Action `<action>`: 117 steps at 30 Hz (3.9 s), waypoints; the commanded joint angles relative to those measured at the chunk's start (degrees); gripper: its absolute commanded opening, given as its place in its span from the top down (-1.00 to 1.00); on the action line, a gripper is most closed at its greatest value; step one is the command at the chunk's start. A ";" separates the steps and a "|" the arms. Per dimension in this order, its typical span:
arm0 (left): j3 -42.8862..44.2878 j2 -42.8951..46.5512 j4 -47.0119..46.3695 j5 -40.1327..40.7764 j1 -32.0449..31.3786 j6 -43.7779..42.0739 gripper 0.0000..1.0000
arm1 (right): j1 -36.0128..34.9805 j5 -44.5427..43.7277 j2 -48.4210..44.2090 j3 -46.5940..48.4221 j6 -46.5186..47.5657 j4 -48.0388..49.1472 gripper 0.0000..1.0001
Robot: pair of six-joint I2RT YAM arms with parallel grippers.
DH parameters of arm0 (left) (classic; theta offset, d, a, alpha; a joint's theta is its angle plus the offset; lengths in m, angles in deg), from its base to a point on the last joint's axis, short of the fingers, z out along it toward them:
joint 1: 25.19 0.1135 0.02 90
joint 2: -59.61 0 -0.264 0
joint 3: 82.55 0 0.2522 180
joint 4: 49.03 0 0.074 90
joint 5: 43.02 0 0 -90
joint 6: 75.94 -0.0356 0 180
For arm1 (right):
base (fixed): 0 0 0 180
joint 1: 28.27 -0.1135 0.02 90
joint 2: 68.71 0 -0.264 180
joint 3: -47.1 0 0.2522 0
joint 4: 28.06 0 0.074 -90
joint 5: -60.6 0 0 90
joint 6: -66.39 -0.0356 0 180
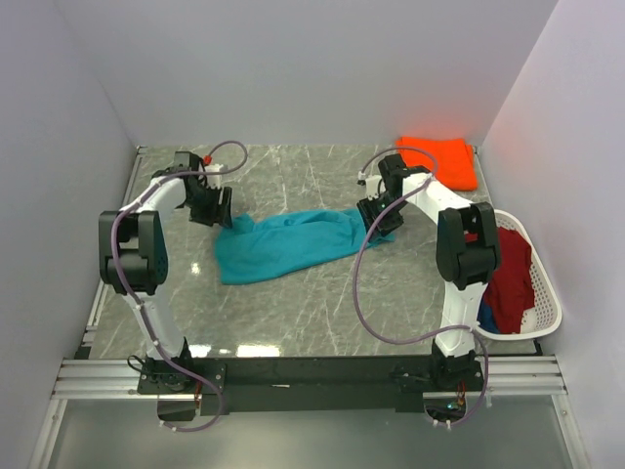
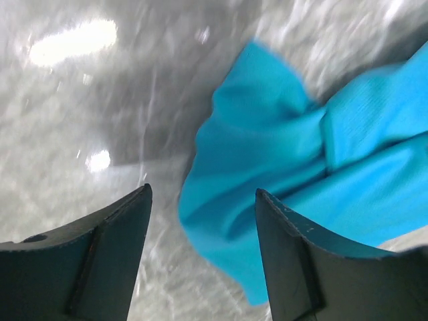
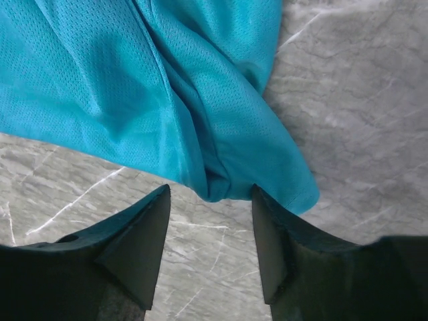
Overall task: Fold and stack the t-shirts
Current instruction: Flatten the tshirt out
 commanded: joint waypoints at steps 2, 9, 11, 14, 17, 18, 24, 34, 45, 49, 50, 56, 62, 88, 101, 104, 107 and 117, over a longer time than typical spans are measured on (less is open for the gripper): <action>5.42 -4.27 0.69 -6.14 -0.01 2.99 -0.35 | -0.26 -1.03 0.66 1.48 1.10 0.51 -0.09; 7.18 -7.97 2.45 -8.70 -0.54 2.81 0.05 | -0.26 -0.32 1.80 1.74 1.98 -0.37 0.31; 7.62 -7.89 2.54 -8.52 -0.37 2.55 0.50 | -0.34 -0.23 2.24 2.53 2.42 -1.07 0.83; 10.68 -7.01 2.80 -7.91 0.16 3.16 0.99 | -0.08 -0.76 2.16 5.16 2.59 -1.69 1.00; 17.01 -6.30 3.77 -7.99 3.49 3.60 0.99 | 0.44 -1.73 1.37 11.03 2.86 -2.56 1.00; 18.94 -6.13 4.29 -7.99 4.02 3.52 0.99 | 0.80 -1.99 1.37 12.71 2.95 -3.09 1.00; 30.29 -0.25 7.46 -11.85 6.31 -1.12 0.99 | 2.73 -0.41 1.72 30.36 3.74 -9.93 1.00; -7.10 38.38 18.87 -18.29 6.32 -42.16 0.99 | 2.47 -0.75 -17.16 9.42 17.24 -9.60 0.86; -20.88 41.00 20.92 -12.37 7.20 -43.89 -0.26 | 2.73 0.73 -16.48 -2.93 20.36 -14.08 -0.63; -16.21 33.79 14.42 -14.67 6.76 -33.51 -0.15 | 2.82 1.17 -12.80 -1.68 17.54 -13.73 -0.55; -15.24 32.21 13.54 -14.67 5.36 -31.49 -0.13 | 2.99 0.39 -12.18 -1.86 16.75 -13.38 -0.54; -9.09 21.48 2.56 -12.31 -4.12 -17.59 -0.13 | 6.77 0.29 -6.20 0.85 11.66 -12.41 -0.40; 2.07 8.04 -5.01 -8.17 -12.48 -8.71 -0.20 | 8.80 1.35 -1.28 5.17 8.05 -11.89 -0.36; 23.71 -21.33 -8.45 -1.93 -25.68 -5.80 0.01 | 9.06 -4.20 7.69 5.08 3.21 -6.61 -0.14; 24.30 -12.90 -4.41 -3.85 -21.04 -10.01 0.99 | 12.74 8.96 1.90 8.40 4.44 -11.35 1.00; 29.04 -10.00 -0.56 -5.43 -16.73 -12.82 0.99 | 17.21 15.82 -0.30 13.86 4.00 -14.16 1.00; 35.28 -8.50 3.75 -7.63 -11.99 -14.67 0.99 | 21.08 25.23 -1.53 20.01 2.60 -16.89 1.00; 35.23 4.39 5.44 -15.72 -1.60 -17.22 0.99 | 27.78 39.58 -5.39 29.34 -5.22 -17.51 1.00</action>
